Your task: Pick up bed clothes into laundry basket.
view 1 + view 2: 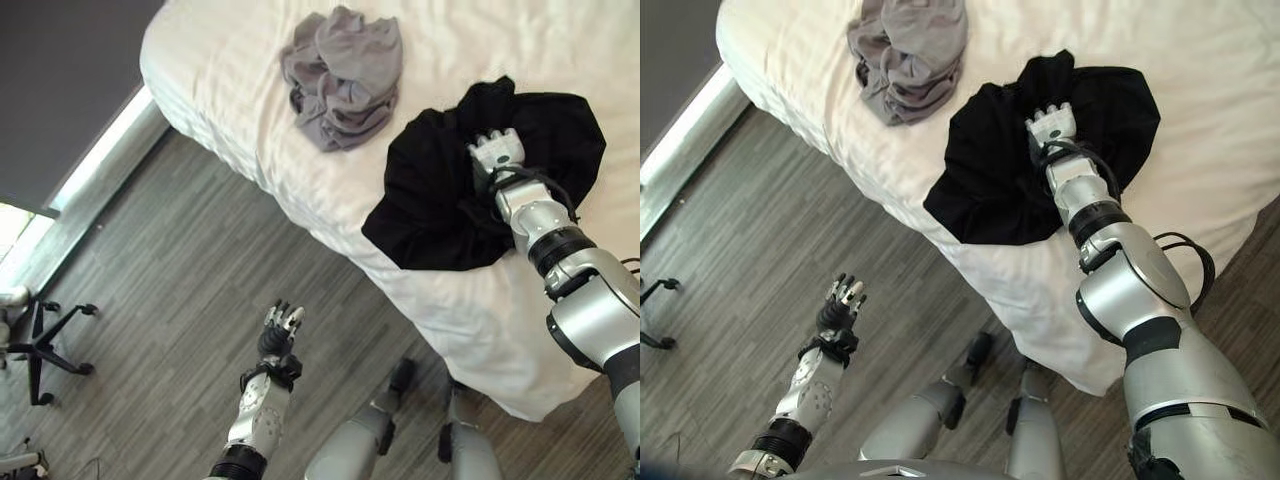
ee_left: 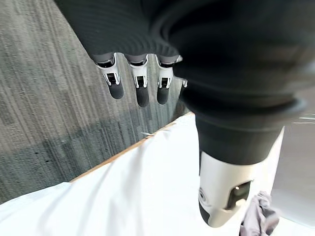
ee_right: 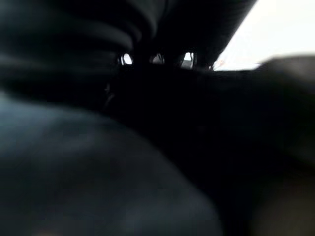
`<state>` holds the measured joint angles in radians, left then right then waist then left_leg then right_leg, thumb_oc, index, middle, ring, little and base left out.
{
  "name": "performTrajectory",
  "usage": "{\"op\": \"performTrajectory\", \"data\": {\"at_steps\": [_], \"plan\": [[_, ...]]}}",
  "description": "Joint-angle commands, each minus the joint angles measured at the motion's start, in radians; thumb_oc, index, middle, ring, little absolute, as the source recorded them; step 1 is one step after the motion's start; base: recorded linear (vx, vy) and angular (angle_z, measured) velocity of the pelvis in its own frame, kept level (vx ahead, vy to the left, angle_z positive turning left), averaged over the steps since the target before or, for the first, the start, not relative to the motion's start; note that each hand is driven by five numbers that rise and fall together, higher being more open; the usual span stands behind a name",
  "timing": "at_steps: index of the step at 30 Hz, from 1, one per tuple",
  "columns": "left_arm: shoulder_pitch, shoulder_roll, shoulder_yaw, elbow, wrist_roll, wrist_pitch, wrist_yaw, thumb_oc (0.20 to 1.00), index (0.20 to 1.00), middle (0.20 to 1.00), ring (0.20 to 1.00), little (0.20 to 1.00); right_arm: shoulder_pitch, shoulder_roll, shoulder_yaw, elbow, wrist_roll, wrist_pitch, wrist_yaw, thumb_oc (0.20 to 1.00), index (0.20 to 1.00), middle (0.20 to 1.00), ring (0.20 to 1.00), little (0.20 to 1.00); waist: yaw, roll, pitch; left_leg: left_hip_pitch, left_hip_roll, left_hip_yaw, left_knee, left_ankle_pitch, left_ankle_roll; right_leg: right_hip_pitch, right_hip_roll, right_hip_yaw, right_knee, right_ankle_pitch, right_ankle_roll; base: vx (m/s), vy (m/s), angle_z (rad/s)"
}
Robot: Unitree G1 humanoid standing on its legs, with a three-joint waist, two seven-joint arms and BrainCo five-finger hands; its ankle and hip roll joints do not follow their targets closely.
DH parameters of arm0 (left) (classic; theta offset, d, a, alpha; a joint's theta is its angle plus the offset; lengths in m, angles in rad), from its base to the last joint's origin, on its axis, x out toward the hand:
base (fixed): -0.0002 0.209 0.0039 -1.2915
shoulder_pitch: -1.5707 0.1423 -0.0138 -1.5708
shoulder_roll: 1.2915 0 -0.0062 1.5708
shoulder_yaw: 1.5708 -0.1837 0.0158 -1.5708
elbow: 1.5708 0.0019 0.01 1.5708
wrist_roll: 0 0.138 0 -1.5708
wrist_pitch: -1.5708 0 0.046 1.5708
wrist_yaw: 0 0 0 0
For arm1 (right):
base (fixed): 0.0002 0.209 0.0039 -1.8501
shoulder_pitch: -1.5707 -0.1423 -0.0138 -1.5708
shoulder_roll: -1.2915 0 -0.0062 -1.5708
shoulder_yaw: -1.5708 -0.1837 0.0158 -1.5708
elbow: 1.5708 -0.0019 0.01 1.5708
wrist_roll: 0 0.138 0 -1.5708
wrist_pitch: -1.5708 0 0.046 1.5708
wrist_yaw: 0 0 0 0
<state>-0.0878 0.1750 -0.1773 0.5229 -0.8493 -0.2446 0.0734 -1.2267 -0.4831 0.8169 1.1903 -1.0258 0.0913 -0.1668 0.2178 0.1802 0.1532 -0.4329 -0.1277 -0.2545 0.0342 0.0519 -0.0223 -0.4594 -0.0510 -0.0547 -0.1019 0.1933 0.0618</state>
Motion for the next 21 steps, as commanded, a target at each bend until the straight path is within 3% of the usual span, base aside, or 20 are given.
{"op": "performTrajectory", "data": {"at_steps": [1,4,5,6,9,12,15,17,18,21], "plan": [[-0.095,0.008,0.008,-0.026,0.007,-0.068,0.012,1.000,1.000,1.000,1.000,1.000,0.167,-0.008,0.098,0.093,-0.026,-0.034,0.072,0.200,0.200,0.200,0.200,0.200,0.023,0.039,0.089,0.005,-0.037,-0.009,-0.121,0.127,-0.046,0.086,-0.003,0.057,0.015,-0.043,0.012,0.01,0.013,-0.03],[-0.100,0.009,0.019,-0.009,0.009,-0.072,0.025,1.000,1.000,1.000,1.000,1.000,0.160,-0.005,0.090,0.048,0.006,-0.031,0.064,0.200,0.200,0.200,0.200,0.200,0.009,0.034,0.095,0.015,-0.033,-0.002,-0.121,0.124,-0.047,0.092,-0.004,0.062,0.015,-0.041,0.013,0.00,0.000,0.00],[-0.104,0.012,0.032,-0.008,0.005,-0.079,0.042,1.000,1.000,1.000,1.000,1.000,0.148,0.004,0.008,-0.004,0.177,-0.018,0.043,0.200,0.200,0.200,0.200,0.200,-0.005,0.031,0.100,0.020,-0.029,0.005,-0.121,0.123,-0.048,0.097,-0.003,0.063,0.015,-0.041,0.013,0.01,0.017,-0.03],[-0.104,0.013,0.032,-0.008,0.005,-0.079,0.042,1.000,1.000,1.000,1.000,1.000,0.148,0.004,0.007,-0.004,0.178,-0.018,0.043,0.200,0.200,0.200,0.200,0.200,-0.004,0.030,0.101,0.021,-0.029,0.005,-0.121,0.123,-0.048,0.098,-0.003,0.063,0.015,-0.041,0.013,-0.01,0.012,-0.06],[-0.108,0.020,0.052,-0.025,-0.002,-0.090,0.086,1.000,1.000,1.000,1.000,1.000,0.144,0.050,-0.268,-0.045,0.730,-0.008,-0.042,0.200,0.200,0.200,0.200,0.200,-0.023,0.024,0.108,0.032,-0.023,0.014,-0.121,0.122,-0.045,0.105,-0.004,0.068,0.015,-0.038,0.016,0.01,0.015,-0.05],[-0.097,0.027,0.060,-0.026,-0.003,-0.082,0.103,1.000,1.000,1.000,1.000,1.000,0.185,0.085,-0.493,-0.114,1.336,-0.103,-0.079,0.200,0.200,0.200,0.200,0.200,-0.040,0.015,0.117,0.048,-0.017,0.025,-0.121,0.116,-0.040,0.119,-0.003,0.070,0.015,-0.043,0.014,0.02,0.007,-0.10],[-0.087,0.021,0.056,-0.005,-0.032,-0.083,0.108,1.000,1.000,1.000,1.000,1.000,0.311,0.196,-0.659,-0.214,1.903,-0.262,-0.048,0.200,0.200,0.200,0.200,0.200,-0.067,0.003,0.128,0.068,-0.013,0.038,-0.121,0.105,-0.035,0.136,0.001,0.080,0.015,-0.049,0.011,0.03,0.013,-0.09],[-0.080,0.015,0.056,-0.006,-0.041,-0.078,0.107,1.000,1.000,1.000,1.000,1.000,0.397,0.257,-0.682,-0.332,2.062,-0.308,-0.013,0.200,0.200,0.200,0.200,0.200,-0.084,-0.005,0.132,0.081,-0.011,0.044,-0.121,0.093,-0.032,0.146,0.003,0.084,0.015,-0.055,0.009,0.03,0.008,-0.20],[-0.062,-0.002,0.068,-0.014,-0.046,-0.075,0.104,1.000,1.000,1.000,1.000,1.000,0.521,0.332,-0.719,-0.518,2.230,-0.357,0.045,0.200,0.200,0.200,0.200,0.200,-0.106,-0.010,0.133,0.094,-0.011,0.051,-0.121,0.086,-0.029,0.156,0.005,0.089,0.015,-0.060,0.008,0.02,0.021,-0.19],[-0.040,-0.014,0.087,-0.030,-0.057,-0.075,0.100,1.000,1.000,1.000,1.000,1.000,0.626,0.385,-0.740,-0.666,2.324,-0.396,0.091,0.200,0.200,0.200,0.200,0.200,-0.123,-0.013,0.124,0.098,-0.010,0.057,-0.121,0.085,-0.027,0.160,0.004,0.089,0.015,-0.057,0.010,0.01,0.013,-0.15]]}}
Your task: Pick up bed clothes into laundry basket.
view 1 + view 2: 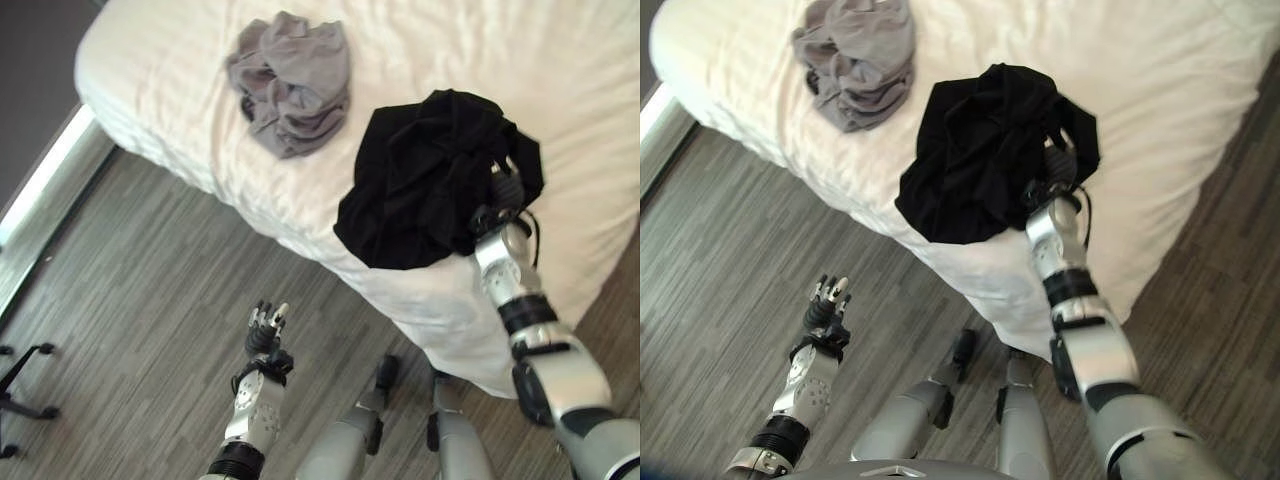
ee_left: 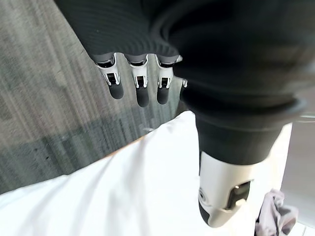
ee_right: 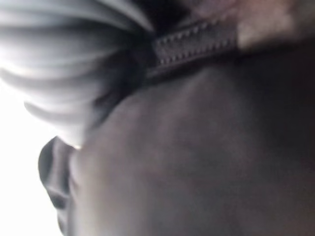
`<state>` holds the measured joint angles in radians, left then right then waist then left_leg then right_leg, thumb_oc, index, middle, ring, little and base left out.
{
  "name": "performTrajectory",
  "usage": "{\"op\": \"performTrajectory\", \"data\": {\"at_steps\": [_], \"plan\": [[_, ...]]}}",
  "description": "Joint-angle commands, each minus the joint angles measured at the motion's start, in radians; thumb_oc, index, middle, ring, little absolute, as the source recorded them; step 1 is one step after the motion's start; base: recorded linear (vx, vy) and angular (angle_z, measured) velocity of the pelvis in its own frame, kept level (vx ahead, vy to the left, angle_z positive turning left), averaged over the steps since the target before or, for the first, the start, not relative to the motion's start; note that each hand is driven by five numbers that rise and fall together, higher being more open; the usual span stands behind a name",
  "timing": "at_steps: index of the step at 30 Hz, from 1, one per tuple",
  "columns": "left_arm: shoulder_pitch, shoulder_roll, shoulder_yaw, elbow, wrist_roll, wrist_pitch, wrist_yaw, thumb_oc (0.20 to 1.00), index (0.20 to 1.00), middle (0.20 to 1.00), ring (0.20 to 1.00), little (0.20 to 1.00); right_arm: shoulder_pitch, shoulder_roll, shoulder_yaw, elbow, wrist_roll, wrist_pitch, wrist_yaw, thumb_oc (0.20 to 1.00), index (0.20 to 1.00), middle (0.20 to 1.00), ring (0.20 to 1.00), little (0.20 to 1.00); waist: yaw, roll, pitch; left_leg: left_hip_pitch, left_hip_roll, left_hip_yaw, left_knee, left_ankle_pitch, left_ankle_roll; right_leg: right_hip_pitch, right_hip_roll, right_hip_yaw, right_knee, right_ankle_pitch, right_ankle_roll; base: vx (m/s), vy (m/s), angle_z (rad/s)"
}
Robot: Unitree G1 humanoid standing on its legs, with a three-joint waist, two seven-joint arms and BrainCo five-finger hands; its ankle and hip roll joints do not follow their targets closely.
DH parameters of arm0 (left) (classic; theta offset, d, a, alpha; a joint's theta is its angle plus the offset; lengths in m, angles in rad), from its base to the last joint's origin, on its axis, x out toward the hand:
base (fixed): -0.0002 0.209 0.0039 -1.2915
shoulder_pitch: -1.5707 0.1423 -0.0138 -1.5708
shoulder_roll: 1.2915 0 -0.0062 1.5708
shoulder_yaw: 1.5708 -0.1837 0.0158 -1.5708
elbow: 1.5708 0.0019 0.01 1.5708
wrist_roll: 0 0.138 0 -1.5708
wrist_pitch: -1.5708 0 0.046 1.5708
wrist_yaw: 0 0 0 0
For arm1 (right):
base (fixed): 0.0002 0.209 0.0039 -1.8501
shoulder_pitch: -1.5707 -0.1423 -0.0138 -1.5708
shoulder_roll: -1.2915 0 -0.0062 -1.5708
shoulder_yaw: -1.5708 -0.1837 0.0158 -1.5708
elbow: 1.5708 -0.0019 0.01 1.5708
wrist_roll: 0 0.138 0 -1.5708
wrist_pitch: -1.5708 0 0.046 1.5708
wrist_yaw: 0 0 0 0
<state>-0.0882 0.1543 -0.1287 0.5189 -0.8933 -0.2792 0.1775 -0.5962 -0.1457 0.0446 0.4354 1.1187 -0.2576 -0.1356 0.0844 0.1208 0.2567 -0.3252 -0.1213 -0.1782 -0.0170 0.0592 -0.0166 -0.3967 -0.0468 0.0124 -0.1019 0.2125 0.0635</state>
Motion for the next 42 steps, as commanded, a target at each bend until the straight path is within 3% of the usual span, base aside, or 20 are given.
{"op": "performTrajectory", "data": {"at_steps": [1,8,12,17,20,22,30,31,40,42], "plan": [[-0.029,0.000,0.049,-0.025,-0.018,-0.037,-0.007,1.000,1.000,1.000,1.000,1.000,0.031,0.065,0.018,0.027,0.216,-0.071,0.082,0.200,0.200,0.200,0.200,0.200,0.004,0.046,0.016,-0.005,-0.017,-0.017,-0.070,0.073,-0.030,0.102,-0.001,0.023,0.015,-0.078,0.008,0.04,0.015,-0.18],[0.013,-0.026,0.069,-0.024,-0.020,-0.035,-0.014,1.000,1.000,1.000,1.000,1.000,0.094,0.087,-0.056,-0.237,0.248,-0.199,0.101,0.200,0.200,0.200,0.200,0.200,-0.021,0.051,-0.031,0.044,-0.016,0.002,-0.070,0.052,-0.019,0.143,-0.003,0.027,0.015,-0.091,0.011,0.04,0.018,-0.09],[0.034,-0.030,0.071,-0.011,-0.006,-0.026,-0.022,1.000,1.000,1.000,1.000,1.000,0.075,0.066,-0.071,-0.389,0.213,-0.245,0.104,0.200,0.200,0.200,0.200,0.200,-0.029,0.031,-0.081,0.096,-0.006,0.010,-0.070,0.035,-0.011,0.192,-0.002,0.023,0.015,-0.104,0.008,0.07,-0.007,-0.02],[0.060,-0.023,0.098,-0.002,0.011,-0.009,-0.025,1.000,1.000,1.000,1.000,1.000,0.116,0.050,-0.066,-0.493,0.186,-0.244,0.106,0.200,0.200,0.200,0.200,0.200,-0.039,-0.009,-0.135,0.150,0.007,0.015,-0.070,0.018,-0.007,0.248,0.006,0.024,0.015,-0.119,0.003,0.08,-0.030,0.01],[0.089,-0.004,0.128,0.004,0.054,0.020,-0.028,1.000,1.000,1.000,1.000,1.000,0.212,0.006,-0.063,-0.546,0.136,-0.212,0.085,0.200,0.200,0.200,0.200,0.200,-0.059,-0.049,-0.182,0.204,0.022,0.028,-0.070,-0.003,-0.005,0.294,0.017,0.028,0.015,-0.130,-0.001,0.09,-0.033,-0.05],[0.104,0.014,0.150,0.004,0.108,0.037,-0.031,1.000,1.000,1.000,1.000,1.000,0.313,-0.067,-0.096,-0.538,0.006,-0.158,0.019,0.200,0.200,0.200,0.200,0.200,-0.078,-0.081,-0.215,0.242,0.033,0.037,-0.070,-0.017,-0.003,0.328,0.026,0.032,0.015,-0.135,-0.003,0.06,-0.024,-0.13],[0.124,0.033,0.207,0.007,0.167,0.050,-0.029,1.000,1.000,1.000,1.000,1.000,0.405,-0.078,-0.207,-0.471,-0.139,-0.120,-0.065,0.200,0.200,0.200,0.200,0.200,-0.089,-0.126,-0.258,0.306,0.045,0.050,-0.070,-0.030,0.004,0.389,0.039,0.037,0.015,-0.143,-0.005,0.03,-0.021,-0.06],[0.132,0.100,0.289,-0.348,0.149,-0.085,-0.080,1.000,1.000,1.000,1.000,1.000,0.547,-0.042,-0.264,-0.425,0.014,-0.138,0.169,0.200,0.200,0.200,0.200,0.200,-0.115,-0.162,-0.205,0.437,0.122,0.236,-0.070,-0.115,0.004,0.419,-0.028,-0.065,0.028,-0.110,0.041,0.01,-0.003,-0.04],[0.099,0.131,0.270,-0.347,0.197,-0.088,-0.061,1.000,1.000,1.000,1.000,1.000,0.565,-0.061,-0.289,-0.416,-0.061,-0.146,0.139,0.200,0.200,0.200,0.200,0.200,-0.140,-0.154,-0.202,0.467,0.133,0.249,-0.069,-0.123,0.000,0.419,-0.018,-0.045,0.061,-0.138,0.031,0.03,-0.020,-0.05],[0.065,0.127,0.265,-0.343,0.162,-0.103,-0.071,1.000,1.000,1.000,1.000,1.000,0.554,-0.075,-0.282,-0.412,-0.069,-0.145,0.139,0.200,0.200,0.200,0.200,0.200,-0.145,-0.165,-0.175,0.418,0.135,0.256,0.071,-0.137,-0.015,0.417,-0.021,-0.034,0.084,-0.154,0.015,-0.06,-0.086,-0.14]]}}
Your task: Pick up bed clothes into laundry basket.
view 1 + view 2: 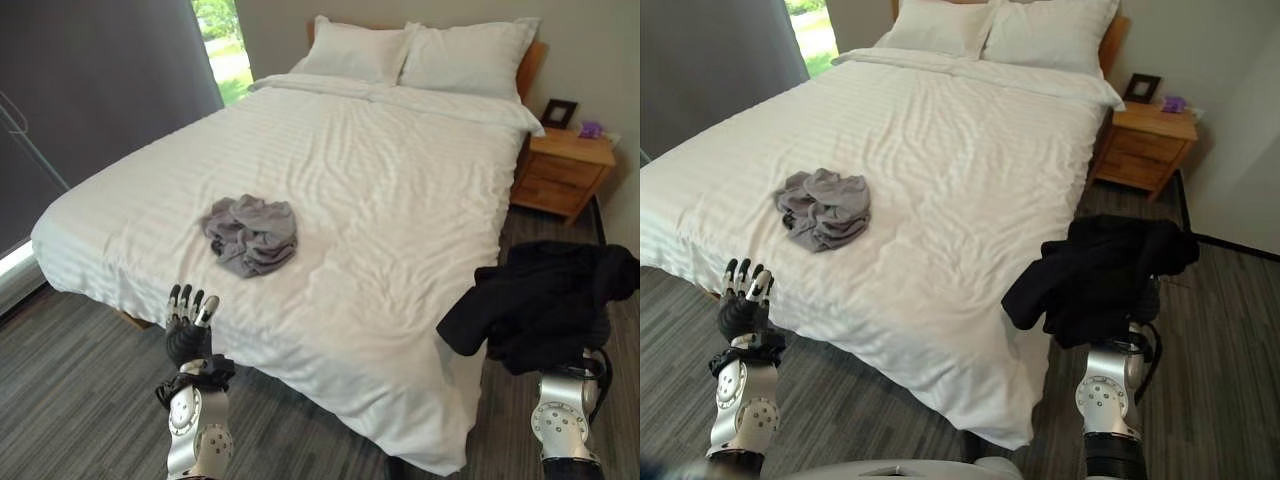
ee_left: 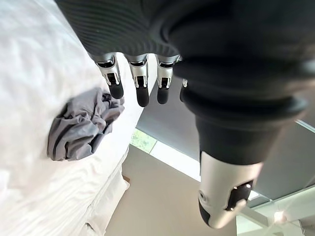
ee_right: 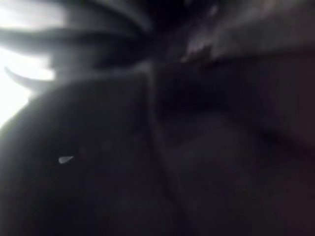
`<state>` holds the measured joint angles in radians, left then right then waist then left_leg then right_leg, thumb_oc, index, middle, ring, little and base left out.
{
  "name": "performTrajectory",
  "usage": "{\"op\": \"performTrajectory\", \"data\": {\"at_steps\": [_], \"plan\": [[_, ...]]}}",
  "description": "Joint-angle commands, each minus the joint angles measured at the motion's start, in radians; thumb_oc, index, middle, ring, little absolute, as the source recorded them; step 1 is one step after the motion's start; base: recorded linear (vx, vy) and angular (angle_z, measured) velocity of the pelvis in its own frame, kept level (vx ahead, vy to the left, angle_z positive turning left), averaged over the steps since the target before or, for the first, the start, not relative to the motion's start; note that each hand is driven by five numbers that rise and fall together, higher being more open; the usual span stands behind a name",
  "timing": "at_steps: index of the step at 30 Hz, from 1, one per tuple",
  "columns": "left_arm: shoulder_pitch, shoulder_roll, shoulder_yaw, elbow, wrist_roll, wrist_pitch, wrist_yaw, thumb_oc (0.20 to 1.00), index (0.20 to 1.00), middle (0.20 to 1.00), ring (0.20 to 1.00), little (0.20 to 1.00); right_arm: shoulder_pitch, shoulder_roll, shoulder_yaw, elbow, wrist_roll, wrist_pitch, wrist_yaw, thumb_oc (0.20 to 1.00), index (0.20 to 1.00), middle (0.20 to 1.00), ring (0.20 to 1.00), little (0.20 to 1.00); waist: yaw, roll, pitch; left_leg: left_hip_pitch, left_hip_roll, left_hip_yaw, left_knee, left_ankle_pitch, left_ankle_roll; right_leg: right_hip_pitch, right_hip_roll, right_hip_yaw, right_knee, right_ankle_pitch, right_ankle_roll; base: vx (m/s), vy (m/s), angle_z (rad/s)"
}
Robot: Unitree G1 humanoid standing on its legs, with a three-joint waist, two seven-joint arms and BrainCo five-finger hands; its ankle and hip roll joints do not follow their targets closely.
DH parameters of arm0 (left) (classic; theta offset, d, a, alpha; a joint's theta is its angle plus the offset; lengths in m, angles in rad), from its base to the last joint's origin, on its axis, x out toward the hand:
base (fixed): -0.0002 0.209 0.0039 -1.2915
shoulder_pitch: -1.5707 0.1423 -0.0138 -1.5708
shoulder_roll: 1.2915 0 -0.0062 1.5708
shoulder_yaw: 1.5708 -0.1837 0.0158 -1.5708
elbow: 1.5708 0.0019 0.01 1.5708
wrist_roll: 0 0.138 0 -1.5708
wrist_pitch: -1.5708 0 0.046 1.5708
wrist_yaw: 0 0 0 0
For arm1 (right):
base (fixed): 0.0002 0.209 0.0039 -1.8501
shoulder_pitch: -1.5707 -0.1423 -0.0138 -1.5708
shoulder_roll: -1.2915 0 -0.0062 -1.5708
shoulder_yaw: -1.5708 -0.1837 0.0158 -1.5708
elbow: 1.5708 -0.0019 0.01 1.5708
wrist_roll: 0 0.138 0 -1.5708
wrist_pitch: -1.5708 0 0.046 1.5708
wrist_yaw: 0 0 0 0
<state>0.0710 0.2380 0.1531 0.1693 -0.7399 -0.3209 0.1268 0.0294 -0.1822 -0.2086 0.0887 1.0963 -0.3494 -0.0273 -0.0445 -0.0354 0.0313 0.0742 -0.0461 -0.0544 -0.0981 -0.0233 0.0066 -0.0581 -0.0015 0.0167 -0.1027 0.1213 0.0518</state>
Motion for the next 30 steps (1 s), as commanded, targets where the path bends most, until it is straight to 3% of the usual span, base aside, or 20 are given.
{"op": "performTrajectory", "data": {"at_steps": [1,2,3,4,5,6,8,10,13,15,16,18,20,21,23,24,25,26,29,30], "plan": [[-0.121,0.039,-0.021,0.008,-0.015,-0.073,-0.025,1.000,1.000,1.000,1.000,1.000,-0.079,-0.053,-0.019,-0.054,-0.048,-0.052,0.036,0.200,0.200,0.200,0.200,0.200,-0.016,-0.020,0.075,-0.034,0.058,0.127,0.273,-0.042,-0.058,0.076,-0.071,-0.031,0.099,-0.066,0.016,-0.11,-0.060,-0.14],[-0.126,0.039,-0.020,0.010,-0.016,-0.074,-0.026,1.000,1.000,1.000,1.000,1.000,-0.083,-0.054,-0.021,-0.052,-0.047,-0.053,0.038,0.200,0.200,0.200,0.200,0.200,-0.019,-0.017,0.074,-0.055,0.062,0.123,0.304,-0.056,-0.059,0.068,-0.068,-0.034,0.103,-0.067,0.015,-0.09,-0.056,-0.21],[-0.152,0.029,-0.020,0.010,-0.047,-0.094,-0.009,1.000,1.000,1.000,1.000,1.000,-0.096,-0.067,0.003,-0.045,-0.039,-0.055,0.036,0.200,0.200,0.200,0.200,0.200,-0.006,-0.027,0.103,-0.118,0.040,0.061,0.420,-0.029,-0.080,0.061,-0.058,-0.012,0.124,-0.072,-0.003,0.02,0.019,-0.17],[-0.156,0.023,-0.008,-0.006,-0.054,-0.101,0.008,1.000,1.000,1.000,1.000,1.000,-0.092,-0.073,0.014,-0.036,-0.028,-0.048,0.037,0.200,0.200,0.200,0.200,0.200,0.002,-0.039,0.107,-0.142,0.029,-0.006,0.431,-0.032,-0.079,0.066,-0.063,0.017,0.117,-0.071,0.002,0.04,0.020,-0.22],[-0.156,0.023,-0.008,-0.007,-0.054,-0.100,0.008,1.000,1.000,1.000,1.000,1.000,-0.092,-0.073,0.015,-0.035,-0.028,-0.048,0.037,0.200,0.200,0.200,0.200,0.200,0.003,-0.039,0.107,-0.141,0.029,-0.005,0.430,-0.032,-0.079,0.066,-0.063,0.017,0.117,-0.071,0.003,0.17,0.135,-0.36],[-0.157,0.037,0.014,-0.025,-0.046,-0.105,0.007,1.000,1.000,1.000,1.000,1.000,-0.073,-0.078,-0.003,-0.030,-0.023,-0.043,0.043,0.200,0.200,0.200,0.200,0.200,-0.004,-0.049,0.094,-0.138,0.111,0.005,0.347,-0.038,-0.074,0.077,-0.094,0.025,0.105,-0.074,0.026,0.18,0.192,-0.77],[-0.173,0.067,0.017,-0.029,-0.023,-0.120,0.021,1.000,1.000,1.000,1.000,1.000,-0.047,-0.091,-0.017,-0.043,-0.026,-0.044,0.045,0.200,0.200,0.200,0.200,0.200,-0.007,-0.046,0.085,-0.140,0.215,0.011,0.221,0.025,-0.082,0.090,-0.135,0.032,0.101,-0.090,0.045,0.24,0.278,-0.46],[-0.183,0.082,0.020,-0.044,-0.006,-0.127,0.050,1.000,1.000,1.000,1.000,1.000,-0.042,-0.095,-0.005,-0.048,-0.029,-0.045,0.039,0.200,0.200,0.200,0.200,0.200,-0.003,-0.029,0.083,-0.135,0.255,-0.027,0.134,0.087,-0.105,0.099,-0.150,0.054,0.096,-0.106,0.050,0.22,0.307,-0.26],[-0.188,0.113,0.046,-0.048,0.028,-0.123,0.068,1.000,1.000,1.000,1.000,1.000,-0.056,-0.088,-0.009,-0.044,0.000,-0.047,0.040,0.200,0.200,0.200,0.200,0.200,-0.002,-0.009,0.078,-0.131,0.269,-0.050,0.093,0.113,-0.135,0.108,-0.173,0.073,0.087,-0.102,0.064,0.16,0.309,-0.44],[-0.207,0.161,0.045,-0.045,0.062,-0.127,0.064,1.000,1.000,1.000,1.000,1.000,-0.079,-0.055,-0.015,-0.061,0.047,-0.052,0.048,0.200,0.200,0.200,0.200,0.200,-0.001,-0.001,0.071,-0.133,0.235,-0.004,0.141,0.050,-0.126,0.123,-0.244,0.070,0.075,-0.059,0.103,0.19,0.545,-0.39],[-0.207,0.161,0.044,-0.045,0.063,-0.126,0.064,1.000,1.000,1.000,1.000,1.000,-0.079,-0.055,-0.015,-0.061,0.047,-0.052,0.048,0.200,0.200,0.200,0.200,0.200,0.000,-0.004,0.071,-0.134,0.232,-0.002,0.145,0.048,-0.124,0.124,-0.247,0.071,0.073,-0.058,0.104,0.11,0.504,-0.22],[-0.201,0.176,0.050,-0.038,0.077,-0.123,0.075,1.000,1.000,1.000,1.000,1.000,-0.089,-0.006,-0.001,-0.080,0.089,-0.055,0.061,0.200,0.200,0.200,0.200,0.200,-0.004,-0.001,0.074,-0.099,0.164,0.062,0.139,0.000,-0.075,0.050,-0.306,0.080,0.179,0.107,0.109,0.12,0.616,-0.15],[-0.202,0.193,0.053,-0.047,0.101,-0.126,0.096,1.000,1.000,1.000,1.000,1.000,-0.098,0.028,0.001,-0.100,0.115,-0.060,0.073,0.200,0.200,0.200,0.200,0.200,-0.003,0.018,0.090,-0.069,0.133,0.093,0.123,-0.011,-0.053,0.002,-0.317,0.054,0.248,0.171,0.096,0.04,0.536,-0.34],[-0.197,0.200,0.061,-0.057,0.122,-0.127,0.115,1.000,1.000,1.000,1.000,1.000,-0.103,0.044,0.023,-0.092,0.124,-0.067,0.074,0.200,0.200,0.200,0.200,0.200,0.006,0.032,0.101,-0.061,0.127,0.108,0.113,-0.008,-0.041,-0.024,-0.317,0.005,0.285,0.163,0.088,0.00,0.492,-0.58],[-0.198,0.215,0.072,-0.083,0.155,-0.122,0.124,1.000,1.000,1.000,1.000,1.000,-0.091,0.032,0.028,-0.083,0.128,-0.050,0.072,0.200,0.200,0.200,0.200,0.200,-0.016,0.043,0.094,-0.026,0.094,0.102,0.047,0.014,-0.028,-0.055,-0.221,-0.004,0.293,0.084,0.080,0.09,0.482,-0.51],[-0.197,0.215,0.071,-0.085,0.157,-0.122,0.126,1.000,1.000,1.000,1.000,1.000,-0.091,0.032,0.028,-0.083,0.128,-0.050,0.072,0.200,0.200,0.200,0.200,0.200,-0.018,0.045,0.096,-0.018,0.096,0.101,0.039,0.016,-0.028,-0.050,-0.219,-0.007,0.292,0.082,0.079,0.13,0.398,-0.07],[-0.207,0.230,0.073,-0.072,0.168,-0.108,0.131,1.000,1.000,1.000,1.000,1.000,-0.088,0.024,0.019,-0.075,0.132,-0.045,0.077,0.200,0.200,0.200,0.200,0.200,-0.028,0.039,0.089,-0.013,0.071,0.092,0.018,0.023,-0.021,-0.045,-0.144,0.011,0.244,0.023,0.074,0.10,0.227,0.33],[-0.217,0.250,0.068,-0.065,0.201,-0.088,0.147,1.000,1.000,1.000,1.000,1.000,-0.088,0.017,0.020,-0.075,0.130,-0.041,0.079,0.200,0.200,0.200,0.200,0.200,-0.029,0.036,0.089,-0.009,0.062,0.091,0.019,0.017,-0.019,-0.031,-0.111,0.024,0.217,-0.008,0.069,0.10,0.275,0.33],[-0.216,0.306,0.086,-0.034,0.257,-0.031,0.162,1.000,1.000,1.000,1.000,1.000,-0.111,0.006,0.042,-0.069,0.111,-0.025,0.067,0.200,0.200,0.200,0.200,0.200,-0.004,0.021,0.083,-0.005,0.041,0.130,0.024,0.006,-0.011,-0.009,-0.118,-0.047,0.153,-0.005,0.066,0.03,0.103,0.32],[-0.210,0.321,0.088,-0.015,0.288,-0.008,0.159,1.000,1.000,1.000,1.000,1.000,-0.118,0.000,0.048,-0.060,0.111,-0.008,0.066,0.200,0.200,0.200,0.200,0.200,-0.003,0.022,0.080,0.000,0.039,0.137,0.020,0.006,-0.009,-0.004,-0.115,-0.033,0.145,0.004,0.071,0.01,0.042,-0.33]]}}
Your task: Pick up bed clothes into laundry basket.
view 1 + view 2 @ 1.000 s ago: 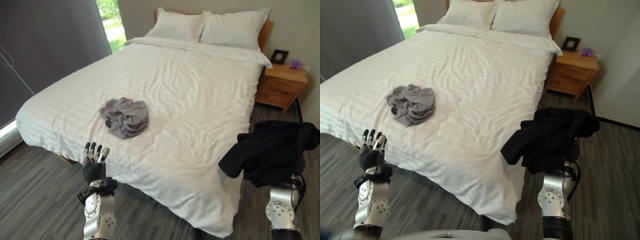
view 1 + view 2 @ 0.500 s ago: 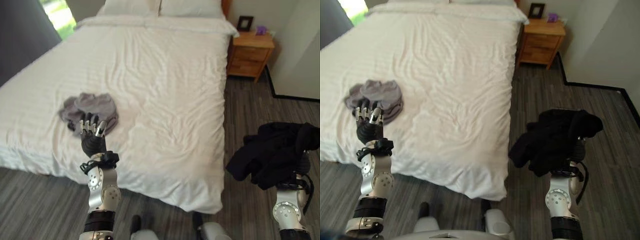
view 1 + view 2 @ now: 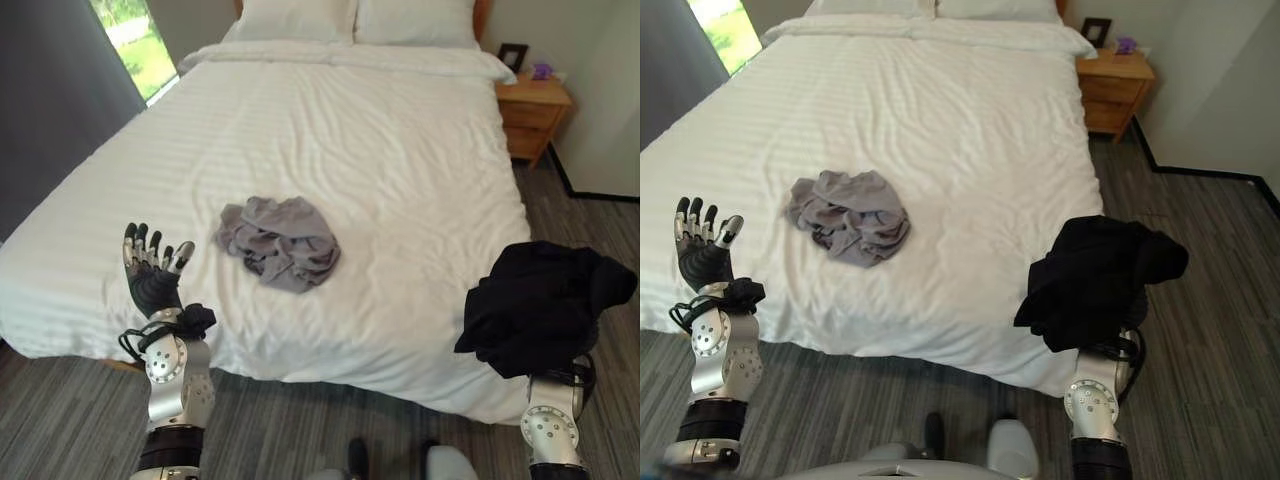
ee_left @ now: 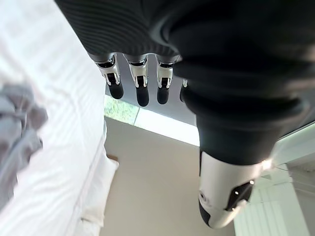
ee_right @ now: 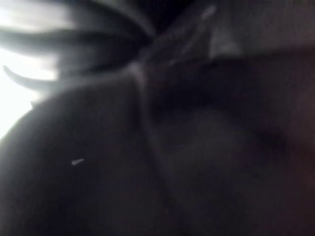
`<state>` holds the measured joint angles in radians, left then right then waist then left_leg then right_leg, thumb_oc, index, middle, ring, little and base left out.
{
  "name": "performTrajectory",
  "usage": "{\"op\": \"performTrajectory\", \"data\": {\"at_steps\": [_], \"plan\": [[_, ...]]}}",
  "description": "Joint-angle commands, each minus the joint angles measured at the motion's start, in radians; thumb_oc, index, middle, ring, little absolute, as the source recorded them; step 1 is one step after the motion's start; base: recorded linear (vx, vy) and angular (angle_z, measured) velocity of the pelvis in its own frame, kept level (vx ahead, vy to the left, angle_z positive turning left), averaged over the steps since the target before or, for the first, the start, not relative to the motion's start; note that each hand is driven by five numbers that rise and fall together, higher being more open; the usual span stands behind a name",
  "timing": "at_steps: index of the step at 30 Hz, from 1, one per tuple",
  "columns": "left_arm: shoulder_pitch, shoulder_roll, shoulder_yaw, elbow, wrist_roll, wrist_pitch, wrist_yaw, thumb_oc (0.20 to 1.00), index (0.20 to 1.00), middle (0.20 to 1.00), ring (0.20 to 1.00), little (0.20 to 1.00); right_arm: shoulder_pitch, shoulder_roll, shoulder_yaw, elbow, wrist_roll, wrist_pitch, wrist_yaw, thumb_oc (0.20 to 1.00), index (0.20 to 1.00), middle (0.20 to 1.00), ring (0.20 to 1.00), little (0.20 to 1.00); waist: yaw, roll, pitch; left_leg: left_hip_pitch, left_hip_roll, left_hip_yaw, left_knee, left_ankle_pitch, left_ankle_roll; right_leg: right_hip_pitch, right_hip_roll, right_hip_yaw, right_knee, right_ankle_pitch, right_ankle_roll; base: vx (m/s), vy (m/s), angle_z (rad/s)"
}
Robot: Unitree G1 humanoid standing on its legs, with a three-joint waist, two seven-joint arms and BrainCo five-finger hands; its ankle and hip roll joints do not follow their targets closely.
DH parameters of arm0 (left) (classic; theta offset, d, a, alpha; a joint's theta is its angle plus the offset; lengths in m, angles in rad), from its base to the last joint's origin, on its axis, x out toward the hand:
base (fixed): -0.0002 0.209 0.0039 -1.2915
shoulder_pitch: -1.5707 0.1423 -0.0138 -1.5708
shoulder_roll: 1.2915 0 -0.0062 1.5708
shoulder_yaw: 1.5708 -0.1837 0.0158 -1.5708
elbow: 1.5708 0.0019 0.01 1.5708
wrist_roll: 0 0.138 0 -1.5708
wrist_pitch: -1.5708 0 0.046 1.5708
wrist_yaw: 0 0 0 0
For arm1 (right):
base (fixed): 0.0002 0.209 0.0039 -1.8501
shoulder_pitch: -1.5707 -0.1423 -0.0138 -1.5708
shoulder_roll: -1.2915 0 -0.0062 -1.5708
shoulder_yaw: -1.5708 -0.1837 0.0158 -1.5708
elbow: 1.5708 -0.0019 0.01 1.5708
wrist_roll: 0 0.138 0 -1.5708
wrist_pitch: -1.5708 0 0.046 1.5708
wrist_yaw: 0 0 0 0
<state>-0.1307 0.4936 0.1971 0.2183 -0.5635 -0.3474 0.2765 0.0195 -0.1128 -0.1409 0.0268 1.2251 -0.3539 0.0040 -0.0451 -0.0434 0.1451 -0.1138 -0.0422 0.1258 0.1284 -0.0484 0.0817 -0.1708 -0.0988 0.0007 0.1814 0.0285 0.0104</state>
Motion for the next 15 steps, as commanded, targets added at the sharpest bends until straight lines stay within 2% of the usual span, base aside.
{"op": "performTrajectory", "data": {"at_steps": [1,3,4,5,6,8,9,10,12,13,15], "plan": [[-0.013,0.106,0.049,-0.045,0.138,0.033,0.008,1.000,1.000,1.000,1.000,1.000,-0.121,-0.083,-0.016,0.014,-0.019,0.004,0.034,0.200,0.200,0.200,0.200,0.200,-0.006,0.031,-0.034,0.189,0.036,-0.036,-0.210,0.033,-0.083,0.100,-0.006,0.017,-0.141,0.119,0.120,0.01,0.040,-0.48],[-0.027,0.189,0.048,0.000,0.147,0.053,-0.010,1.000,1.000,1.000,1.000,1.000,-0.141,-0.095,-0.001,0.028,-0.031,0.020,0.021,0.200,0.200,0.200,0.200,0.200,0.000,0.036,-0.036,0.191,0.038,-0.019,-0.215,0.034,-0.081,0.101,-0.011,0.010,-0.163,0.133,0.127,0.00,0.025,-0.44],[-0.045,0.233,0.045,0.053,0.146,0.068,-0.027,1.000,1.000,1.000,1.000,1.000,-0.136,-0.102,0.009,0.042,-0.030,0.036,0.024,0.200,0.200,0.200,0.200,0.200,-0.010,0.035,-0.039,0.190,0.037,-0.015,-0.216,0.035,-0.081,0.107,-0.004,0.032,-0.178,0.132,0.126,0.02,0.008,-0.54],[-0.099,0.313,0.018,0.156,0.182,0.098,-0.046,1.000,1.000,1.000,1.000,1.000,-0.123,-0.101,0.022,0.052,-0.025,0.060,0.033,0.200,0.200,0.200,0.200,0.200,-0.022,0.032,-0.045,0.194,0.040,-0.008,-0.216,0.031,-0.084,0.121,0.003,0.047,-0.203,0.124,0.124,0.02,0.006,-0.39],[-0.104,0.316,0.015,0.161,0.181,0.096,-0.047,1.000,1.000,1.000,1.000,1.000,-0.123,-0.099,0.021,0.052,-0.025,0.060,0.034,0.200,0.200,0.200,0.200,0.200,-0.020,0.031,-0.044,0.195,0.040,-0.008,-0.216,0.030,-0.084,0.123,0.003,0.047,-0.204,0.124,0.124,0.05,-0.008,-0.18],[-0.166,0.407,-0.034,0.282,0.250,0.136,-0.070,1.000,1.000,1.000,1.000,1.000,-0.101,-0.100,0.040,0.066,-0.015,0.079,0.043,0.200,0.200,0.200,0.200,0.200,-0.032,0.032,-0.055,0.205,0.044,0.006,-0.216,0.026,-0.086,0.140,0.009,0.049,-0.219,0.119,0.123,0.07,-0.016,0.01],[-0.239,0.492,-0.095,0.375,0.322,0.167,-0.111,1.000,1.000,1.000,1.000,1.000,-0.087,-0.107,0.046,0.076,-0.011,0.085,0.051,0.200,0.200,0.200,0.200,0.200,-0.044,0.038,-0.061,0.213,0.047,0.008,-0.216,0.024,-0.088,0.150,0.012,0.049,-0.231,0.111,0.123,0.06,-0.006,-0.16],[-0.249,0.494,-0.104,0.382,0.322,0.165,-0.111,1.000,1.000,1.000,1.000,1.000,-0.088,-0.105,0.043,0.076,-0.010,0.085,0.052,0.200,0.200,0.200,0.200,0.200,-0.042,0.037,-0.059,0.213,0.047,0.007,-0.216,0.024,-0.088,0.151,0.012,0.048,-0.232,0.111,0.123,0.06,-0.006,-0.15],[-0.370,0.559,-0.216,0.531,0.407,0.186,-0.169,1.000,1.000,1.000,1.000,1.000,-0.074,-0.109,0.055,0.089,-0.004,0.087,0.067,0.200,0.200,0.200,0.200,0.200,-0.058,0.041,-0.061,0.220,0.050,0.010,-0.216,0.023,-0.092,0.163,0.015,0.047,-0.244,0.104,0.122,0.04,-0.016,-0.13],[-0.374,0.559,-0.221,0.533,0.407,0.185,-0.170,1.000,1.000,1.000,1.000,1.000,-0.074,-0.108,0.053,0.089,-0.003,0.087,0.068,0.200,0.200,0.200,0.200,0.200,-0.056,0.040,-0.061,0.221,0.050,0.010,-0.216,0.023,-0.092,0.164,0.015,0.047,-0.244,0.104,0.122,0.03,-0.021,-0.14],[-0.445,0.607,-0.298,0.595,0.456,0.185,-0.224,1.000,1.000,1.000,1.000,1.000,-0.066,-0.116,0.055,0.099,-0.005,0.091,0.082,0.200,0.200,0.200,0.200,0.200,-0.061,0.043,-0.062,0.221,0.053,0.010,-0.216,0.022,-0.095,0.167,0.015,0.047,-0.251,0.105,0.125,0.02,-0.020,-0.12]]}}
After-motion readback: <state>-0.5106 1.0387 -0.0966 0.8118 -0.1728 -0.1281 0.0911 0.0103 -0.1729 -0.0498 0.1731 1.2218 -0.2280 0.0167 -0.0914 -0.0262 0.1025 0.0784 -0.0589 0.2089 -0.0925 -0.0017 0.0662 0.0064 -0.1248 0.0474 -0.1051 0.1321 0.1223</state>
